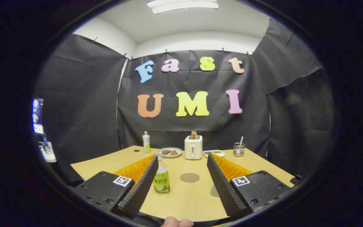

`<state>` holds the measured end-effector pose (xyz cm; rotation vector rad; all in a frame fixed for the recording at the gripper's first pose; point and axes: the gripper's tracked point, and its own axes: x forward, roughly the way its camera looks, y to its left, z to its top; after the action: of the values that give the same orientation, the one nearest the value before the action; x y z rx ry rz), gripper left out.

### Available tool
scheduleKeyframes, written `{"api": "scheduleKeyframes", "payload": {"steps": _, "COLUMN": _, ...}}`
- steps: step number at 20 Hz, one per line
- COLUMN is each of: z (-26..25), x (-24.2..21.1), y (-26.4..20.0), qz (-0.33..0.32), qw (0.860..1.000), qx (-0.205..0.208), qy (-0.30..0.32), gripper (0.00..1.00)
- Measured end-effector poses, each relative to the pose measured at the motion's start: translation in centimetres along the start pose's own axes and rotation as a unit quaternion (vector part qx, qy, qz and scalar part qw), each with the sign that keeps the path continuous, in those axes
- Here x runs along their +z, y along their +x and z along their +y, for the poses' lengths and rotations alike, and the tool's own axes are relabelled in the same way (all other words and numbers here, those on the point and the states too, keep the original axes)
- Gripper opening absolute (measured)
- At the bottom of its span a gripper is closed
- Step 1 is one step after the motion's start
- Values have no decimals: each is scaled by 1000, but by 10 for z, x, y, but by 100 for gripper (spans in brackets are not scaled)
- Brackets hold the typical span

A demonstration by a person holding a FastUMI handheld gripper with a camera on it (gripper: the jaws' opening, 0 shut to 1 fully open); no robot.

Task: Take the bottle from table, then pour the juice into the cup, finally place the bottle on the coaster

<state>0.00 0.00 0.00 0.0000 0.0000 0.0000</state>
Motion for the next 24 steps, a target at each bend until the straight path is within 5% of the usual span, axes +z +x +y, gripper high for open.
{"api": "scheduleKeyframes", "payload": {"steps": 24, "z": 7, "x": -36, "y": 22, "qz": 18, "qw": 1000, "qx": -6, "qy": 5, "gripper": 100}}
